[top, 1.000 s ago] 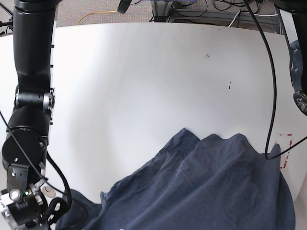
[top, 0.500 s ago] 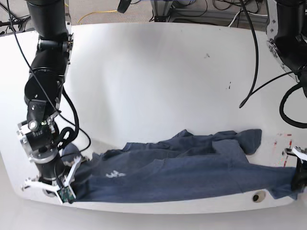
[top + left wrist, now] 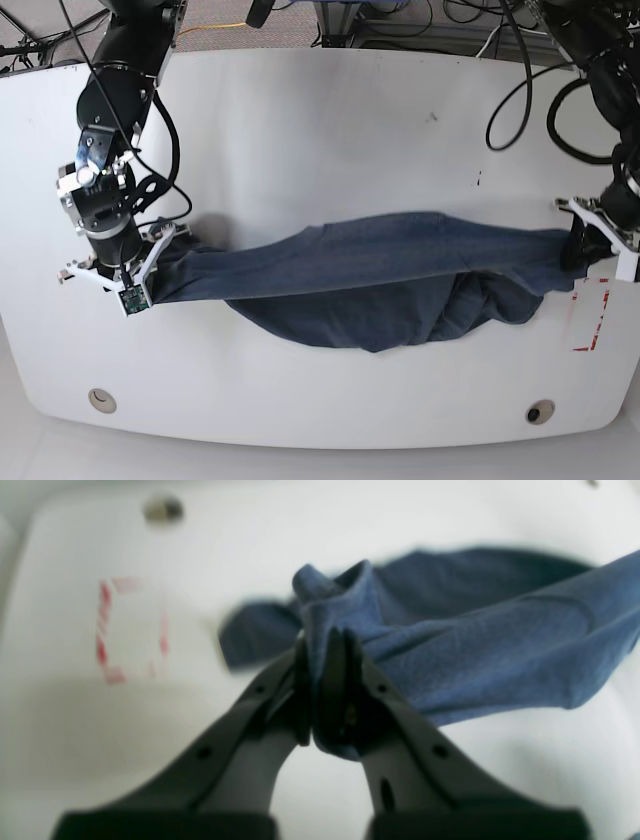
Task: Fold the T-shirt properly
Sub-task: 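Lay the shirt down flat, spreading it between both grippers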
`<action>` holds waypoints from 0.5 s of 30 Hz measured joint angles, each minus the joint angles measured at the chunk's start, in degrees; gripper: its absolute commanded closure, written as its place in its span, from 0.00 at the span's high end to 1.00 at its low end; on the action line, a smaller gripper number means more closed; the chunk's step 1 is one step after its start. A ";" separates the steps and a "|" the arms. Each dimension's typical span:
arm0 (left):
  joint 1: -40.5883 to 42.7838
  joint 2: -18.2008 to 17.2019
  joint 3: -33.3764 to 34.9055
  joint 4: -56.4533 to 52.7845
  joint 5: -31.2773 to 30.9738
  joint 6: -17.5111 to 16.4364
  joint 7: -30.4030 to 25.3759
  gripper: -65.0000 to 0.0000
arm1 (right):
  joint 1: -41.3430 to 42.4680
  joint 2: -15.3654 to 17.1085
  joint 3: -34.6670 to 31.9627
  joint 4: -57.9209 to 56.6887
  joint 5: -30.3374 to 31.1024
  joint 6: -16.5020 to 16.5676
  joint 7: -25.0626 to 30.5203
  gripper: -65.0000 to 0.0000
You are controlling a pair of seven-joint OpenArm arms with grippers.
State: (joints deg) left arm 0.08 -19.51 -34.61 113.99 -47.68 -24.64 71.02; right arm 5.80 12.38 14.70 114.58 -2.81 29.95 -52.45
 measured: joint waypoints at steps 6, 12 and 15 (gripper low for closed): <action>11.98 1.46 -3.37 -0.07 -4.07 -0.07 -0.72 0.00 | -5.18 -3.08 2.32 0.02 -0.33 2.05 0.13 0.00; 23.04 3.58 -4.68 -0.24 -6.43 0.13 -0.83 0.00 | -9.46 -4.72 4.11 0.02 -0.57 2.64 -0.11 0.00; 27.30 5.27 -4.63 -0.31 -6.38 0.15 -0.79 0.00 | -10.21 -5.57 5.07 0.00 -0.46 3.19 -0.28 0.00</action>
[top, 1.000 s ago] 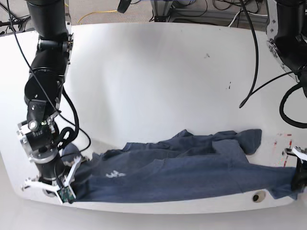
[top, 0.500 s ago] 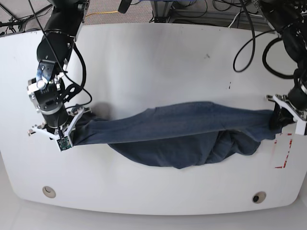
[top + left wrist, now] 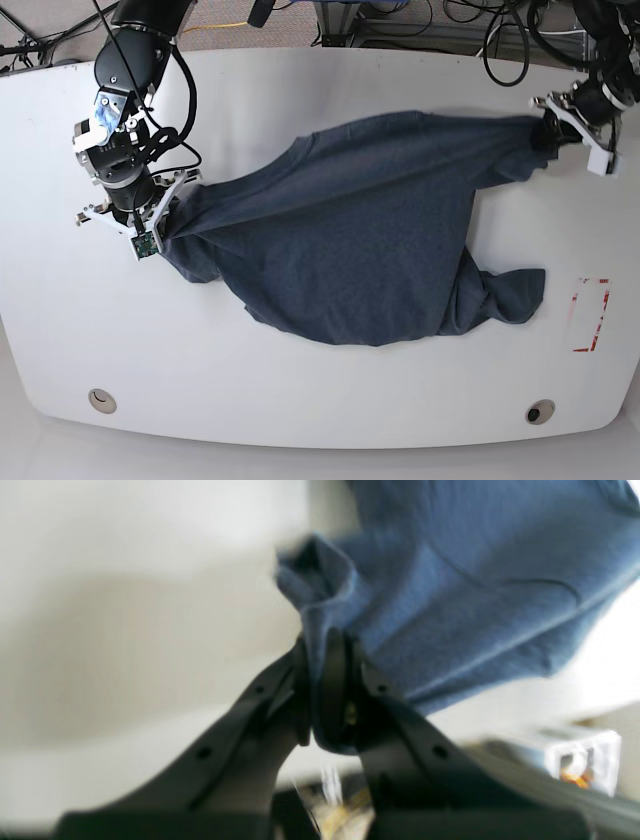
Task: Fold the T-shirt properly
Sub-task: 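Lay the shirt down flat, spreading it between both grippers, then release with the left gripper and regrasp the shirt's hem corner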
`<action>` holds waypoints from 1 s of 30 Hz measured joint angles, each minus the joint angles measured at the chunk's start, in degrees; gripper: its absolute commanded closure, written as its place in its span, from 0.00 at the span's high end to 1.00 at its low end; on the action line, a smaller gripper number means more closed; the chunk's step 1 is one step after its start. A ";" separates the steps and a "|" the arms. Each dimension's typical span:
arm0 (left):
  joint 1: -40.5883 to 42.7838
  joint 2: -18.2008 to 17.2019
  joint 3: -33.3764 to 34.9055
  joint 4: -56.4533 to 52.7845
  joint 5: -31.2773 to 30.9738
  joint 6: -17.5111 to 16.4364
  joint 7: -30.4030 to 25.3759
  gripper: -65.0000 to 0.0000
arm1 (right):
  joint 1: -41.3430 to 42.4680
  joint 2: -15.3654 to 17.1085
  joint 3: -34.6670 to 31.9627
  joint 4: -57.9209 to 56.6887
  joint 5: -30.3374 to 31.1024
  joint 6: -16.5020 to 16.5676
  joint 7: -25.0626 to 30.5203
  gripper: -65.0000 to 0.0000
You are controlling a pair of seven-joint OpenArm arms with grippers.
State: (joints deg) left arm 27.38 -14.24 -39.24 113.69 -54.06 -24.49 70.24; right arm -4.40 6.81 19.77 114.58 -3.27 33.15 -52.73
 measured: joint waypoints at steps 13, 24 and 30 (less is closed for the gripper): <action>3.96 0.94 1.27 -0.11 0.20 0.00 0.02 0.26 | -1.20 -0.26 0.37 0.00 -0.17 0.98 0.07 0.00; -0.63 0.79 1.27 -0.13 0.61 0.00 0.00 0.73 | -0.39 -0.26 0.17 0.00 -0.85 1.03 0.00 0.00; -4.42 0.70 1.11 -0.22 0.66 0.00 0.20 0.74 | -0.20 -0.22 0.17 0.00 -0.92 1.03 0.11 0.00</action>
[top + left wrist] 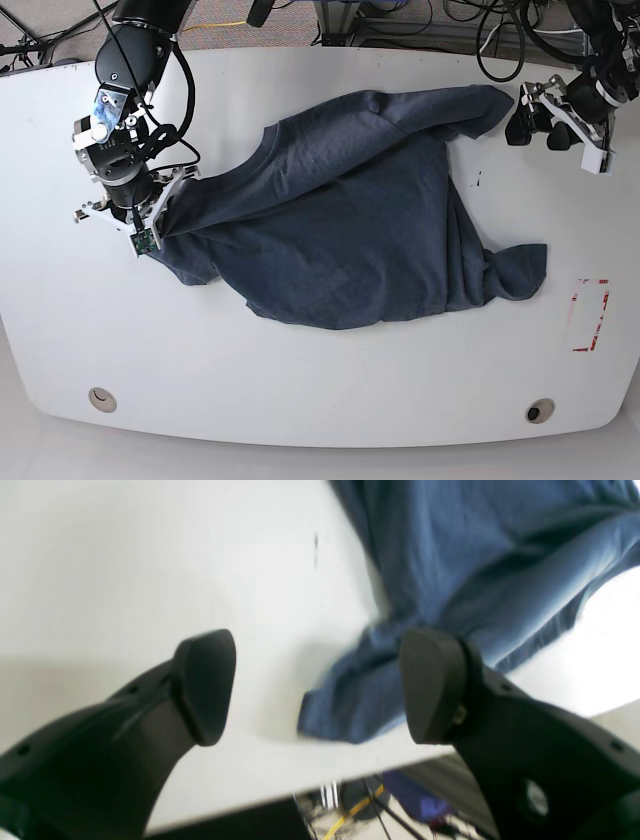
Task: Fold the T-shirt properly
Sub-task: 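Release with the left gripper and regrasp the shirt's hem corner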
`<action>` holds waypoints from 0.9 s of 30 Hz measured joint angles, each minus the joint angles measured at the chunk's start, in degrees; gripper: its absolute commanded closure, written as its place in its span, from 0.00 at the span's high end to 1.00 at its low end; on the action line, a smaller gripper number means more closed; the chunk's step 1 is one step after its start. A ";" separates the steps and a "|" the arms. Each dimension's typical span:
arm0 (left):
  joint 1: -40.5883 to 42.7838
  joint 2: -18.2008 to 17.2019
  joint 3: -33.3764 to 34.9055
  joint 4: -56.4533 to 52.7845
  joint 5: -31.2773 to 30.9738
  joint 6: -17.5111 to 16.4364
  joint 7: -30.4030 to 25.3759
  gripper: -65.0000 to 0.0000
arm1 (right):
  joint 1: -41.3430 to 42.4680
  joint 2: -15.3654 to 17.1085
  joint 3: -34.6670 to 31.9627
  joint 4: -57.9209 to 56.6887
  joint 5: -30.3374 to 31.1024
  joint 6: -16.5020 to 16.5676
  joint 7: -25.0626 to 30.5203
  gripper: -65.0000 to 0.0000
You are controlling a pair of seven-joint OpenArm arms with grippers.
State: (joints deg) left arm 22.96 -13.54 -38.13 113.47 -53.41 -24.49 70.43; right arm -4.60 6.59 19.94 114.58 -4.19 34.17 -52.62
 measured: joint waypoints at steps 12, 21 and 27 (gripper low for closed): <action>-13.73 -0.63 -1.66 -11.43 4.63 0.20 0.07 0.74 | 0.11 -1.40 0.22 -0.13 -0.07 -0.04 -0.04 0.00; -28.17 -3.54 -3.08 -29.20 14.69 -0.02 -0.87 0.74 | 0.28 -2.14 0.22 -0.26 -0.11 -0.02 -0.13 0.00; -32.89 -5.77 -3.06 -39.85 16.11 0.04 -7.80 0.74 | 0.26 -2.27 0.15 -0.26 -0.11 -0.02 0.04 0.00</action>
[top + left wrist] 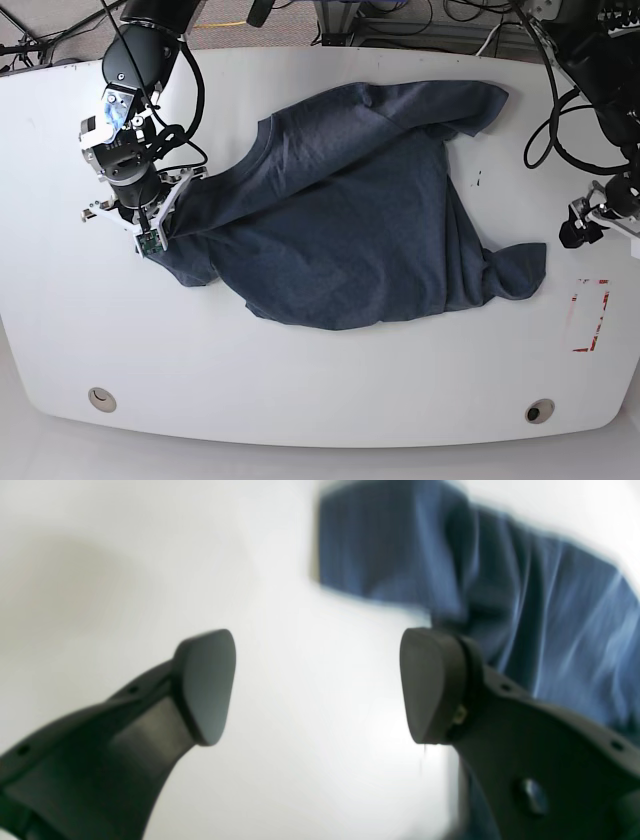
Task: Fold the T-shirt properly
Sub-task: 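Release with the left gripper and regrasp the shirt's hem corner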
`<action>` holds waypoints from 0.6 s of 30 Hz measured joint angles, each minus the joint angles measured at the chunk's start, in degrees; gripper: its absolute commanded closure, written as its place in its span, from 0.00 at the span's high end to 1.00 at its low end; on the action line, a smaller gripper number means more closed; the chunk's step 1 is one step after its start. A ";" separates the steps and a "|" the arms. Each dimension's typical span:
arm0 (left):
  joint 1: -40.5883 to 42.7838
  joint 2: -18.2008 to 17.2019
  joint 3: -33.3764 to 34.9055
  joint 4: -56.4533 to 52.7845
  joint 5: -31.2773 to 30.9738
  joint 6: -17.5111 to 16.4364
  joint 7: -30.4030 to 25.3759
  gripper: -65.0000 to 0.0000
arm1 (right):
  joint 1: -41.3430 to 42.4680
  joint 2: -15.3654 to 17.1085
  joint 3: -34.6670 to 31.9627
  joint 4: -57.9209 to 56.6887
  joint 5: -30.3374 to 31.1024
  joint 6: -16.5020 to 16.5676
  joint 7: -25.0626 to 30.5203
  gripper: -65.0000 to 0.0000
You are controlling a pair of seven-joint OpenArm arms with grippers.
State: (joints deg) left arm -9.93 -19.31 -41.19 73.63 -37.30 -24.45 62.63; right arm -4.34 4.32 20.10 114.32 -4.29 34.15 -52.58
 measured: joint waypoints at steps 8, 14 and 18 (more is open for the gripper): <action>-4.98 -1.84 5.84 -14.14 1.25 0.35 -9.70 0.74 | 0.00 0.13 0.13 -0.02 0.00 -0.02 -0.07 0.00; -8.28 -2.16 10.21 -21.77 1.27 0.42 -17.09 0.74 | 0.00 0.15 0.17 -0.02 -0.02 -0.02 -0.11 0.00; -11.10 -1.79 13.25 -26.21 1.14 0.31 -19.41 0.74 | 0.00 0.00 0.13 -0.02 0.02 -0.02 0.00 0.00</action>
State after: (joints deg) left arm -21.04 -21.10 -27.94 47.42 -36.16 -24.14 43.22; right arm -4.34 4.32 20.23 114.30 -4.27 34.13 -52.58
